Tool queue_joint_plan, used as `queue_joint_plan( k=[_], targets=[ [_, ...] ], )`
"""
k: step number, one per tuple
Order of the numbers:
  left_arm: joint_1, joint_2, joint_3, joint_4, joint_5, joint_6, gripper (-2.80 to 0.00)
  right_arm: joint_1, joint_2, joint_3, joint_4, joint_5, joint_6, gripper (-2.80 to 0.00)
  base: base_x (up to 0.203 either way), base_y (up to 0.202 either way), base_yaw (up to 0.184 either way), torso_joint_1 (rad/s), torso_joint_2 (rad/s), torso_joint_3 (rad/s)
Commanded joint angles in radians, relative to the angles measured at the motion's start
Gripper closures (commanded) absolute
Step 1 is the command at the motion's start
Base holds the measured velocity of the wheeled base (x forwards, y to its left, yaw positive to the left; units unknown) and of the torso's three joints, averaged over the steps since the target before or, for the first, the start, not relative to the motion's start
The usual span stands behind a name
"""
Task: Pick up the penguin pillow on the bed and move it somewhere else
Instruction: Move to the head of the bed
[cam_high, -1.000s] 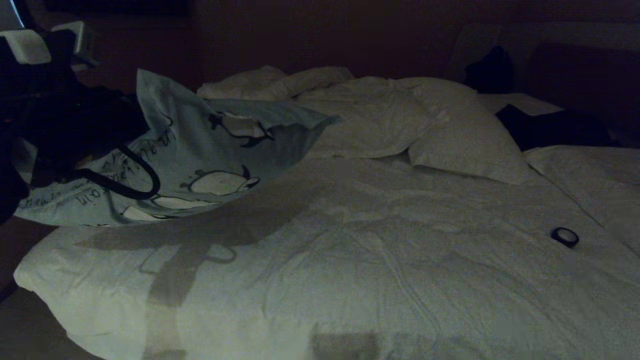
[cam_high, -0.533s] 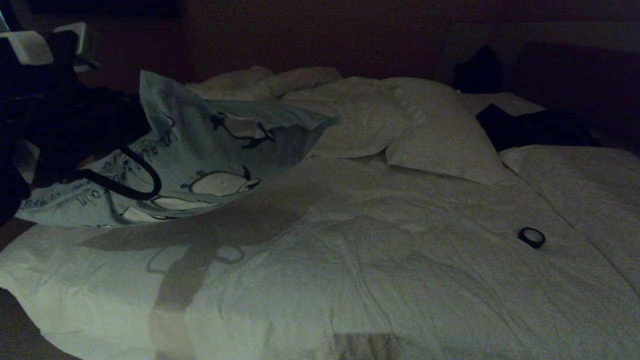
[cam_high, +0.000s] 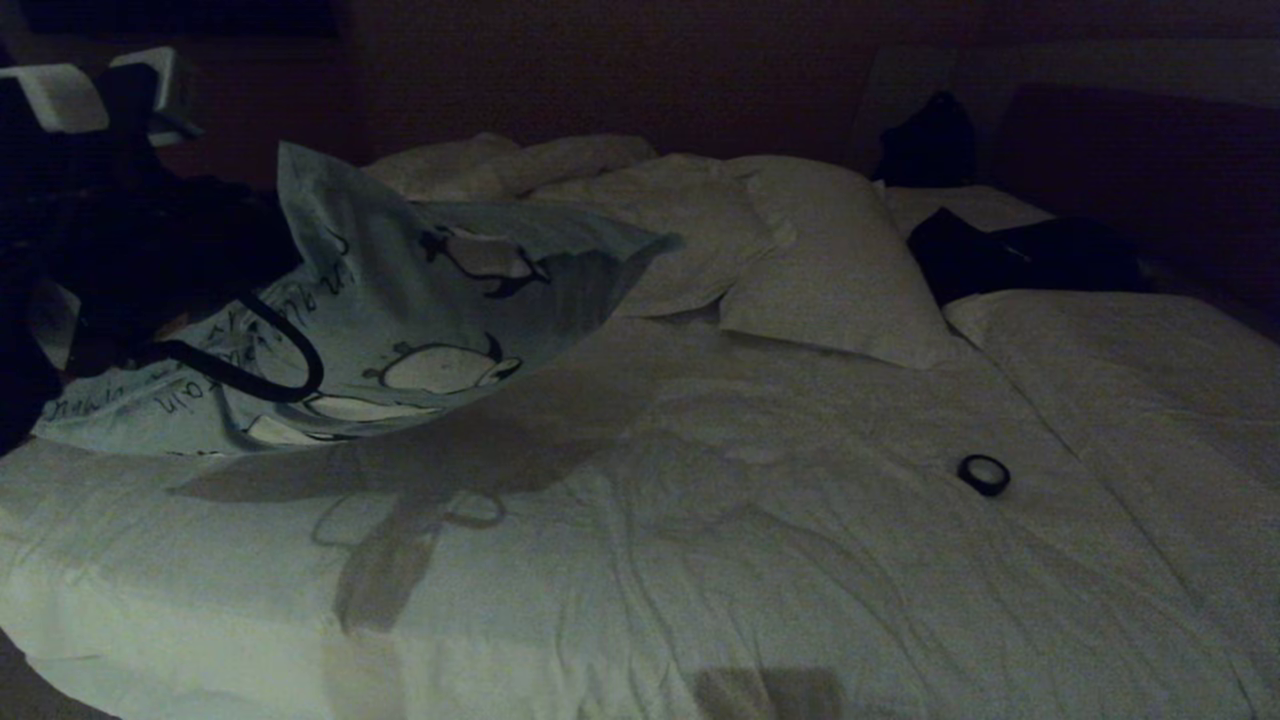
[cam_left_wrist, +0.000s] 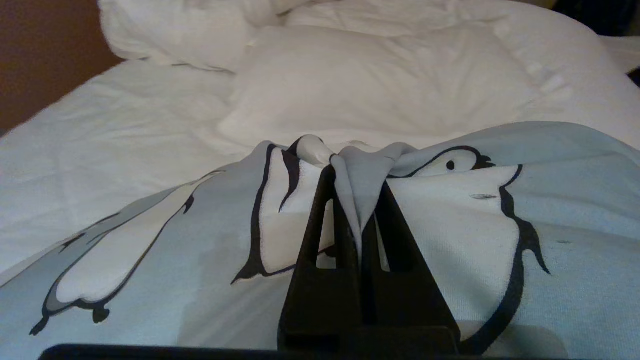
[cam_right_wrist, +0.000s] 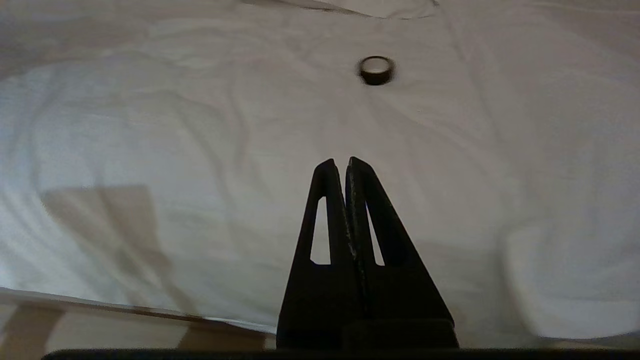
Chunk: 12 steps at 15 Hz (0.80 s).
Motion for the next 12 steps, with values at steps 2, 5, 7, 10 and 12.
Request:
queue_joint_plan(
  k=[2, 5, 7, 10, 12],
  targets=[
    [-0.004, 0.001, 0.001, -0.003, 0.001, 0.0, 0.0, 0.0, 0.001, 0.0, -0.001, 0.0, 0.0, 0.0, 0.0, -0.193, 0.001, 0.002, 0.0, 0.004],
    [-0.004, 0.001, 0.004, -0.005, 0.001, 0.001, 0.0, 0.0, 0.001, 0.0, -0.001, 0.0, 0.0, 0.0, 0.0, -0.193, 0.0, 0.002, 0.0, 0.004],
    [-0.004, 0.0, 0.016, -0.008, -0.015, 0.022, 0.0, 0.0, 0.001, 0.0, -0.001, 0.0, 0.0, 0.0, 0.0, -0.176, -0.002, 0.002, 0.0, 0.004],
    [-0.004, -0.006, 0.027, -0.014, -0.047, 0.024, 0.0, 0.0, 0.001, 0.0, -0.001, 0.0, 0.0, 0.0, 0.0, -0.039, 0.0, 0.001, 0.0, 0.001],
    [-0.004, 0.002, 0.042, -0.08, -0.052, 0.025, 0.0, 0.0, 0.001, 0.0, -0.001, 0.0, 0.0, 0.0, 0.0, 0.0, 0.0, 0.0, 0.0, 0.0]
  ],
)
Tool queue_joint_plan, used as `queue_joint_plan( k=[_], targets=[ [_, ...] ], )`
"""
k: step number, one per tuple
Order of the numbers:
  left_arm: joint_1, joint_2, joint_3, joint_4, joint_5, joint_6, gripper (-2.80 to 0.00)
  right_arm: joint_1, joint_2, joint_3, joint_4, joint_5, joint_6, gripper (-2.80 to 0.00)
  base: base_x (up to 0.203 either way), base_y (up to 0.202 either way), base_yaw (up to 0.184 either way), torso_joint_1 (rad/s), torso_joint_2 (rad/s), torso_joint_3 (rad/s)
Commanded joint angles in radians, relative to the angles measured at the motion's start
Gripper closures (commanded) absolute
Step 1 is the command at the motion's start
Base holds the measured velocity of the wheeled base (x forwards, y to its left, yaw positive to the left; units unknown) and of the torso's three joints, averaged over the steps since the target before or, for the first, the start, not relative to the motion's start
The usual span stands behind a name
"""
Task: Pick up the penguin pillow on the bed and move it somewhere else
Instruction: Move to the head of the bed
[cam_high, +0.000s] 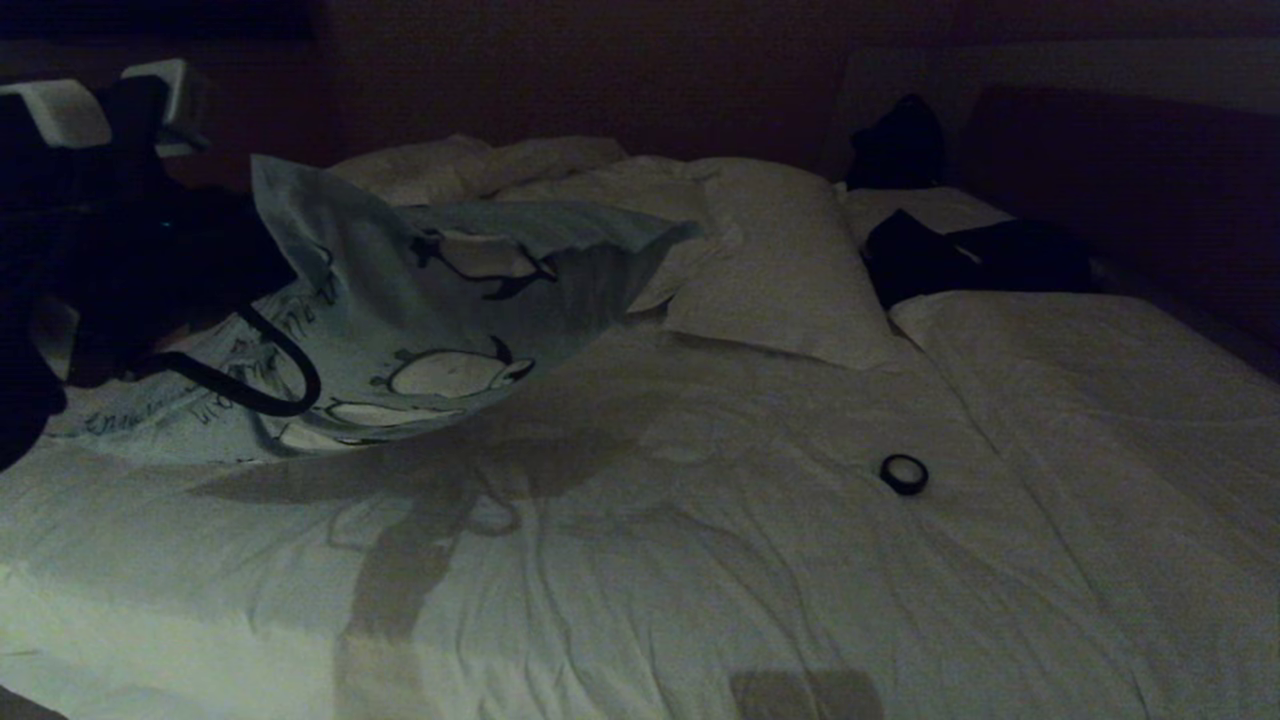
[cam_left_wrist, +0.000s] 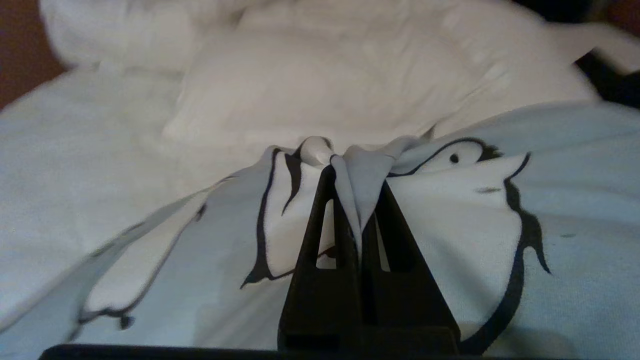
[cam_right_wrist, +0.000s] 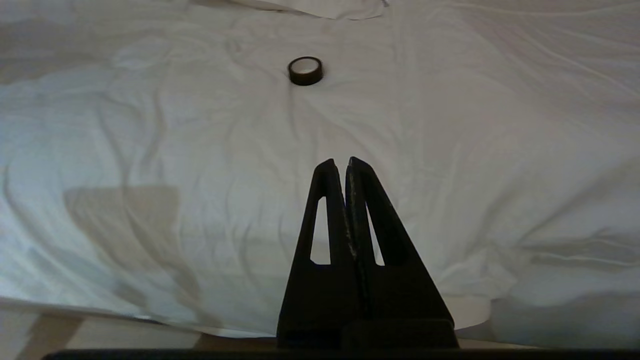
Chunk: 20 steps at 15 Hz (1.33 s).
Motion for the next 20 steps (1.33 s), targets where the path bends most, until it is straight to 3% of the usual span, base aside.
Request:
queue_joint_plan(
  k=[1, 7, 12, 14, 17, 20],
  targets=[
    [0.0, 0.012, 0.021, -0.08, -0.014, 0.001, 0.0, 0.0, 0.001, 0.0, 0.0, 0.0, -0.001, 0.0, 0.0, 0.0, 0.0, 0.0, 0.0, 0.0],
    [0.0, 0.016, 0.023, -0.109, -0.024, 0.002, 0.0, 0.0, 0.001, 0.0, 0.0, 0.0, -0.001, 0.0, 0.0, 0.0, 0.0, 0.0, 0.0, 0.0],
    [0.0, 0.015, 0.017, -0.103, -0.099, -0.001, 0.0, 0.0, 0.001, 0.0, 0.0, 0.0, -0.001, 0.0, 0.0, 0.0, 0.0, 0.0, 0.0, 0.0],
    [-0.002, 0.015, 0.016, -0.109, -0.168, -0.001, 0.0, 0.0, 0.001, 0.0, 0.0, 0.0, -0.001, 0.0, 0.0, 0.0, 0.0, 0.0, 0.0, 0.0],
    [-0.012, 0.028, -0.048, -0.12, -0.354, 0.0, 0.0, 0.0, 0.001, 0.0, 0.0, 0.0, -0.001, 0.0, 0.0, 0.0, 0.0, 0.0, 0.0, 0.0],
    [-0.051, 0.099, -0.162, -0.125, -0.417, 0.002, 0.0, 0.0, 0.001, 0.0, 0.0, 0.0, -0.001, 0.0, 0.0, 0.0, 0.0, 0.0, 0.0, 0.0]
  ],
)
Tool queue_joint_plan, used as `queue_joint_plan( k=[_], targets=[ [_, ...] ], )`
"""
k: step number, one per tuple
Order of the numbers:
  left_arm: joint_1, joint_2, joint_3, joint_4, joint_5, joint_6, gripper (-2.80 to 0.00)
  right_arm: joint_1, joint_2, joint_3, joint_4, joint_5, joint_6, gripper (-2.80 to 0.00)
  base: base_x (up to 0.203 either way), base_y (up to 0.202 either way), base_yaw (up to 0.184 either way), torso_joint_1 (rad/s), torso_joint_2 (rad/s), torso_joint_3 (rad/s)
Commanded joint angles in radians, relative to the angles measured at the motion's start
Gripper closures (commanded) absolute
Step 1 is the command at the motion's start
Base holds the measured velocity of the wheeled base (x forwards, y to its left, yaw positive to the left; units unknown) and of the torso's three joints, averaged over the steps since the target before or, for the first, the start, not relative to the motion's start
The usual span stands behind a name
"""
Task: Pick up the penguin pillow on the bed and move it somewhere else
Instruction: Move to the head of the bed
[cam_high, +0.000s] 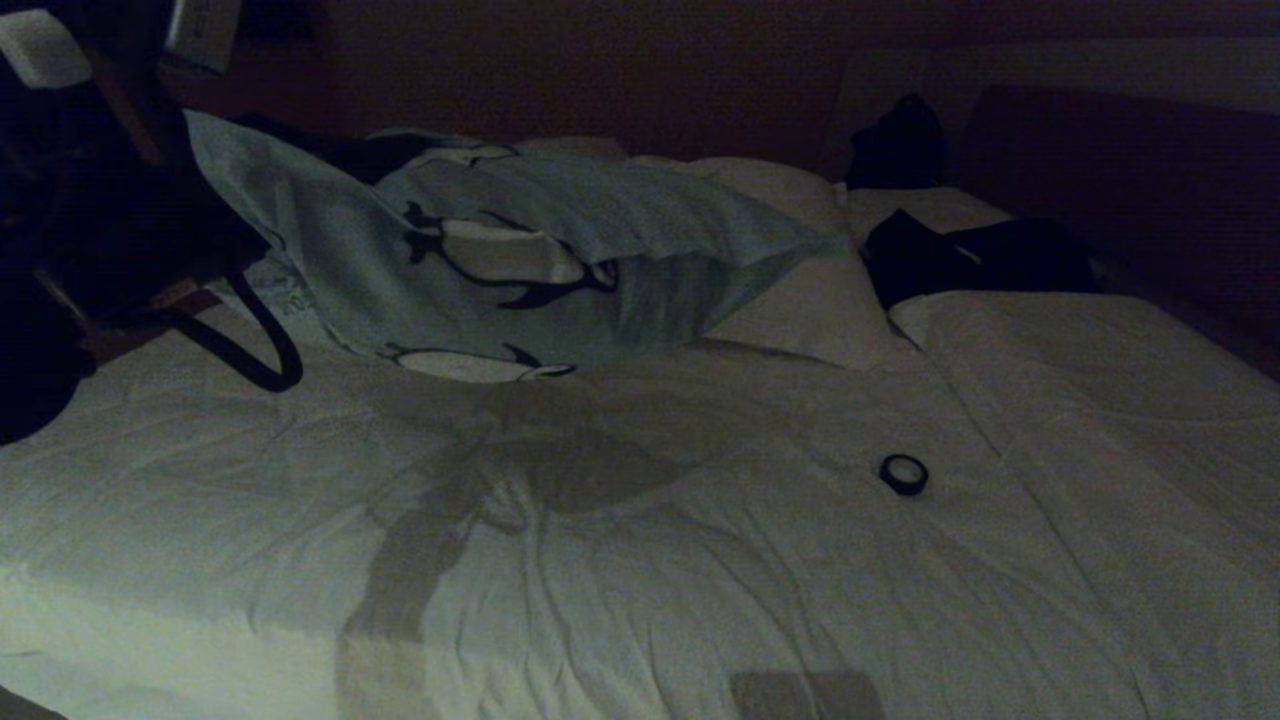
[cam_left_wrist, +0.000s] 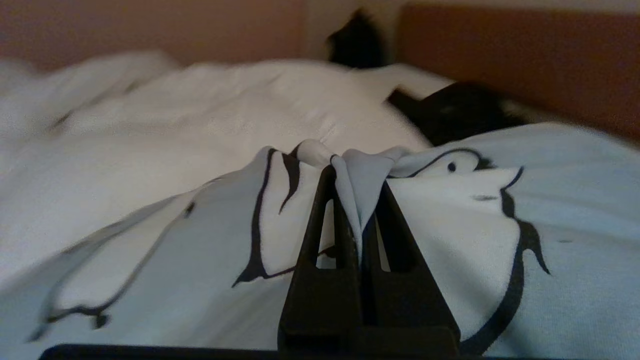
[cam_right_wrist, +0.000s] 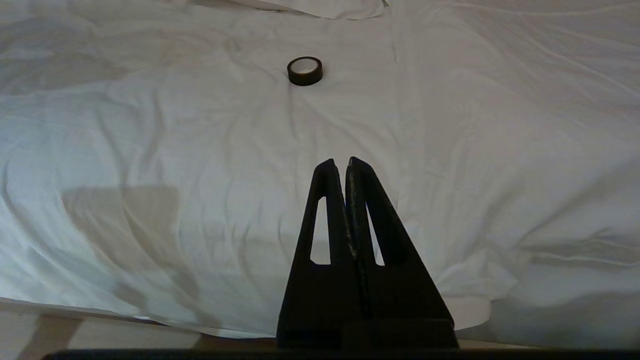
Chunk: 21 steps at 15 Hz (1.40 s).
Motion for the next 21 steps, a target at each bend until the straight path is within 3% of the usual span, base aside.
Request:
queue_joint_plan(
  k=[1, 11, 15, 17, 21],
  targets=[
    [-0.033, 0.088, -0.087, -0.018, -0.023, 0.0, 0.0, 0.0, 0.001, 0.0, 0.0, 0.001, 0.0, 0.0, 0.0, 0.0, 0.0, 0.0, 0.0, 0.0],
    [-0.286, 0.539, -0.565, -0.063, -0.057, 0.003, 0.0, 0.0, 0.001, 0.0, 0.0, 0.001, 0.0, 0.0, 0.0, 0.0, 0.0, 0.0, 0.0, 0.0],
    [-0.418, 0.698, -0.791, -0.019, -0.093, 0.047, 0.0, 0.0, 0.001, 0.0, 0.0, 0.001, 0.0, 0.0, 0.0, 0.0, 0.0, 0.0, 0.0, 0.0],
    [-0.474, 0.729, -0.801, -0.017, -0.131, 0.1, 0.0, 0.0, 0.001, 0.0, 0.001, 0.001, 0.0, 0.0, 0.0, 0.0, 0.0, 0.0, 0.0, 0.0],
    [-0.547, 0.725, -0.801, -0.019, -0.161, 0.149, 0.0, 0.0, 0.001, 0.0, 0.001, 0.001, 0.0, 0.0, 0.0, 0.0, 0.0, 0.0, 0.0, 0.0]
  ],
)
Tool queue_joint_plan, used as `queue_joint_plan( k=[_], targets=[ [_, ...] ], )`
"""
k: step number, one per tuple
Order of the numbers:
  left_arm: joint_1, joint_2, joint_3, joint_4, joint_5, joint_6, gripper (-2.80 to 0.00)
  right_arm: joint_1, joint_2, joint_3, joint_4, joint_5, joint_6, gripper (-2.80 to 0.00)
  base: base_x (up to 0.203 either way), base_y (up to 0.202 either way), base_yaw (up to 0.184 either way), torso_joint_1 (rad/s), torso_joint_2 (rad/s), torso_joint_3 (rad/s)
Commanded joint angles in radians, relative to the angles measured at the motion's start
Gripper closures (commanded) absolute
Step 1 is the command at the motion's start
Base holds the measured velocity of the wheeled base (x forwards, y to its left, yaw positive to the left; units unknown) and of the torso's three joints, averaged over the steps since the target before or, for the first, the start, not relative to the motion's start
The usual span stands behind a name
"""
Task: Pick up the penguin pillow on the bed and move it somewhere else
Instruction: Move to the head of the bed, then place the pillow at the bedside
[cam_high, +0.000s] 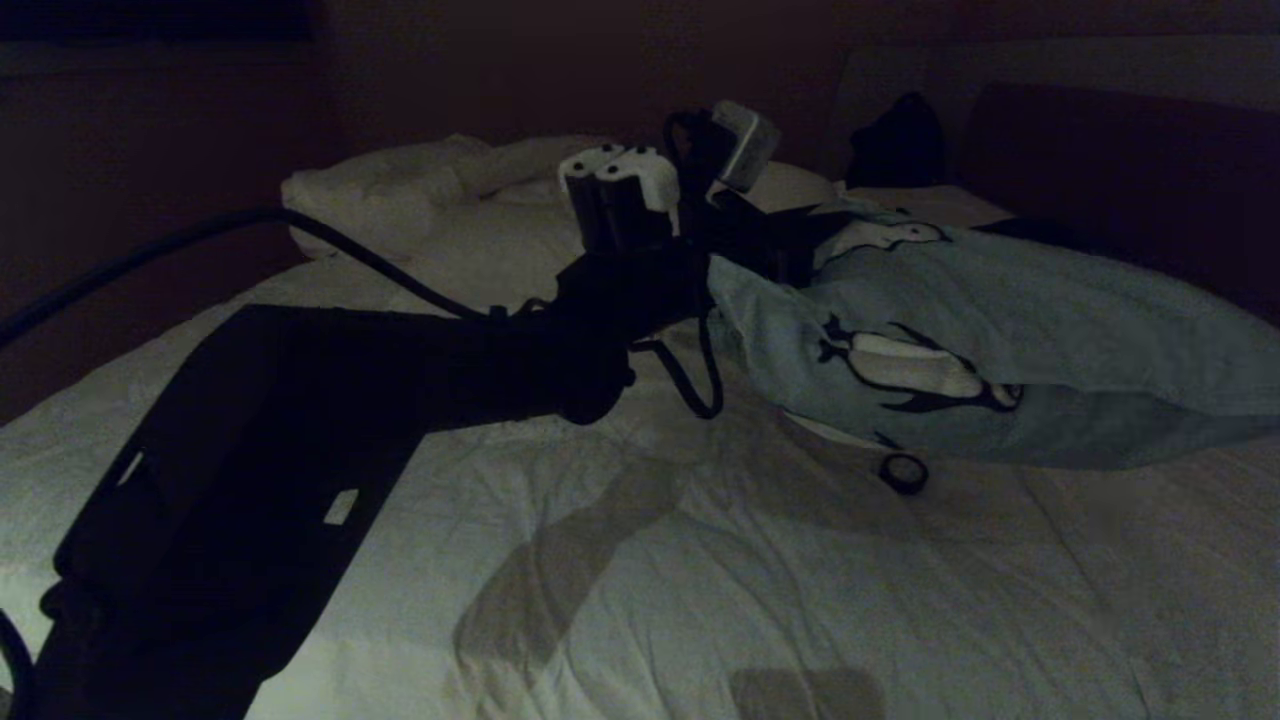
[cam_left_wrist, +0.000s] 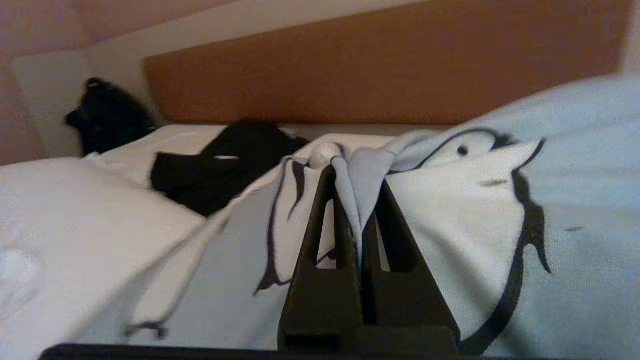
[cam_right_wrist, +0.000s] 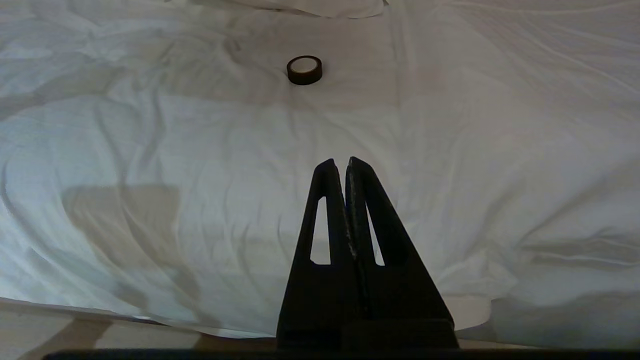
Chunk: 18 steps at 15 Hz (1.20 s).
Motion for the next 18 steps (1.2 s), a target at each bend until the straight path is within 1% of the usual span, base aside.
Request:
queue_joint_plan(
  k=[1, 2, 3, 6, 8, 12, 16, 17, 18],
  targets=[
    [-0.061, 0.004, -0.002, -0.006, -0.013, 0.041, 0.0, 0.0, 0.001, 0.0, 0.0, 0.0, 0.0, 0.0, 0.0, 0.0, 0.0, 0.0, 0.0, 0.0],
    [-0.086, 0.004, -0.002, -0.013, -0.014, 0.077, 0.0, 0.0, 0.001, 0.0, 0.0, 0.0, 0.0, 0.0, 0.0, 0.0, 0.0, 0.0, 0.0, 0.0],
    [-0.112, 0.006, -0.002, -0.033, -0.017, 0.086, 0.0, 0.0, 0.001, 0.0, 0.0, 0.0, 0.0, 0.0, 0.0, 0.0, 0.0, 0.0, 0.0, 0.0],
    [-0.19, 0.023, -0.002, -0.088, -0.022, 0.096, 0.0, 0.0, 0.001, 0.0, 0.0, 0.0, 0.0, 0.0, 0.0, 0.0, 0.0, 0.0, 0.0, 0.0],
    [-0.219, 0.035, -0.003, -0.094, -0.022, 0.097, 0.0, 0.0, 0.001, 0.0, 0.0, 0.0, 0.0, 0.0, 0.0, 0.0, 0.0, 0.0, 0.0, 0.0],
    [-0.221, 0.106, -0.006, -0.102, -0.02, 0.104, 0.0, 0.0, 0.001, 0.0, 0.0, 0.0, 0.0, 0.0, 0.0, 0.0, 0.0, 0.0, 0.0, 0.0],
    [-0.197, 0.14, -0.009, -0.086, -0.036, 0.105, 0.0, 0.0, 0.001, 0.0, 0.0, 0.0, 0.0, 0.0, 0.0, 0.0, 0.0, 0.0, 0.0, 0.0],
    [-0.193, 0.15, -0.007, -0.085, -0.038, 0.111, 0.0, 0.0, 0.001, 0.0, 0.0, 0.0, 0.0, 0.0, 0.0, 0.0, 0.0, 0.0, 0.0, 0.0],
    [-0.191, 0.154, -0.007, -0.079, -0.038, 0.131, 0.0, 0.0, 0.001, 0.0, 0.0, 0.0, 0.0, 0.0, 0.0, 0.0, 0.0, 0.0, 0.0, 0.0]
  ],
)
